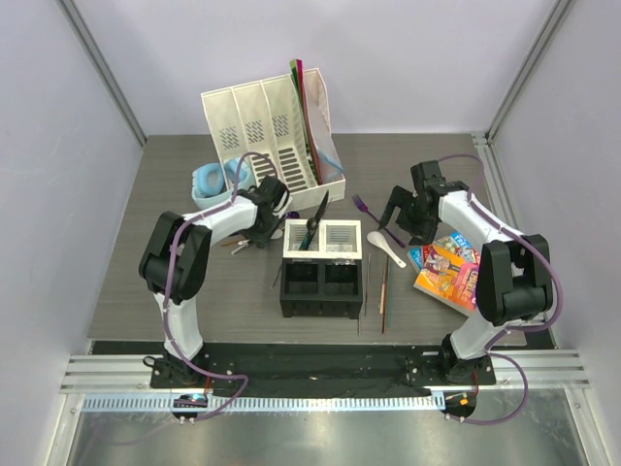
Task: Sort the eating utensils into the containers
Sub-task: Pick up the fork at the center of the board.
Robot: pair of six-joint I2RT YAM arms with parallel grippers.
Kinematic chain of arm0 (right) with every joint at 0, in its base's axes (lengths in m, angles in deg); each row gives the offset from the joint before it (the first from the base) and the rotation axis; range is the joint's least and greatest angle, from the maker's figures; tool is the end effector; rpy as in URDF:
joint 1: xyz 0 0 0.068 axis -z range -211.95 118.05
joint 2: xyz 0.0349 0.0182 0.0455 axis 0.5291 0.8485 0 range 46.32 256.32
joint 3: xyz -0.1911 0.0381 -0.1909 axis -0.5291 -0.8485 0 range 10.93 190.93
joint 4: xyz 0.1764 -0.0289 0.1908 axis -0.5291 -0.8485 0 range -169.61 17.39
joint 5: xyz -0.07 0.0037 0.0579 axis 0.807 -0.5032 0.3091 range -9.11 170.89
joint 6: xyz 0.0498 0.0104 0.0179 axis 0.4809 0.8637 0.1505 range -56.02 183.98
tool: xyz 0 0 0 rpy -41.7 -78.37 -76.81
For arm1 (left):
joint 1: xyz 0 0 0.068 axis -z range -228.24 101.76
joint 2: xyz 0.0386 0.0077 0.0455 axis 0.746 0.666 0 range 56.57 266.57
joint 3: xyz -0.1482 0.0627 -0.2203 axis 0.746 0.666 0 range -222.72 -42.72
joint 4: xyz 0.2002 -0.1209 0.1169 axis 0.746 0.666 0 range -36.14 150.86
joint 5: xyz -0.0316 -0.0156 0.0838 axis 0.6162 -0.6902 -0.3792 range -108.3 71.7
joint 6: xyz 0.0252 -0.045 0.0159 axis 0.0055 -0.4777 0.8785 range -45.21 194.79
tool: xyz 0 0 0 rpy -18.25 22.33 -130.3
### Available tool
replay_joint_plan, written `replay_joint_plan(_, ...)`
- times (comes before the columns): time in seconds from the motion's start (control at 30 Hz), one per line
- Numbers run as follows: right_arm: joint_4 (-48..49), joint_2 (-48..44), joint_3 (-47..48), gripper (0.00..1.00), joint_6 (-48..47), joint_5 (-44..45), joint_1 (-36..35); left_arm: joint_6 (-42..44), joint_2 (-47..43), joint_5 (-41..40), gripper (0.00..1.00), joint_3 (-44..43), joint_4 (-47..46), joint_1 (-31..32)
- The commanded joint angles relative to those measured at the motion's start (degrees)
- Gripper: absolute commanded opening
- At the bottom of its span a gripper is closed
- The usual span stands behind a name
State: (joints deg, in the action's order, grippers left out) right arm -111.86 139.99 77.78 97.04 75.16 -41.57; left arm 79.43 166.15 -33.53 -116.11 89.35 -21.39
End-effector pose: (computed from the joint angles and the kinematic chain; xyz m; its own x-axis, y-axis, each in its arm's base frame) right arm 0.3218 0.0582 0.2199 -0.8678 0.4034 -0.2902 0.3187 0.8999 0.2977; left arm 0.3393 -0.1613 0.1631 -0.8149 0.5000 -0.2932 0.4295 0.8605 0.2739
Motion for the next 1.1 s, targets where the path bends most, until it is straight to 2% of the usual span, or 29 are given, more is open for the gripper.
replay_joint_plan(0.0, 0.6, 0.4, 1.5, 1.00, -0.5, -1.0, 0.0, 2.5, 0.3, -2.0, 0.40, -0.9, -1.6, -0.4)
replay_joint_plan(0.1, 0.4, 0.7, 1.9, 1.00, -0.5, -1.2, 0.0, 2.9, 1.3, -1.2, 0.40, -1.2, -1.9, -0.6)
replay_joint_plan(0.27, 0.5, 1.3, 2.4, 1.00, -0.4, -1.7, -0.1, 0.3, 5.6, 8.8, 0.29, -4.5, 2.3, -1.1)
replay_joint_plan(0.37, 0.4, 1.3, 2.6, 1.00, -0.3, -1.8, -0.1, -0.9, 6.1, 11.7, 0.23, -5.0, 4.1, -1.2)
replay_joint_plan(0.6, 0.8, 2.1, 2.5, 1.00, 0.0, -2.2, -0.1, -2.4, 3.5, 13.2, 0.19, -1.2, 4.3, -1.1)
replay_joint_plan(0.63, 0.8, 2.2, 2.7, 1.00, 0.0, -2.3, -0.1, -2.8, 3.6, 13.5, 0.13, -1.2, 4.8, -1.1)
replay_joint_plan(0.7, 0.9, 2.5, 3.2, 1.00, 0.0, -2.4, -0.1, -4.0, 3.2, 14.0, 0.06, -1.1, 6.5, -1.1)
replay_joint_plan(1.07, 1.6, 3.3, 2.8, 1.00, 0.3, -2.6, -0.1, -8.7, -8.9, 14.3, 0.02, 6.1, 10.3, -0.1)
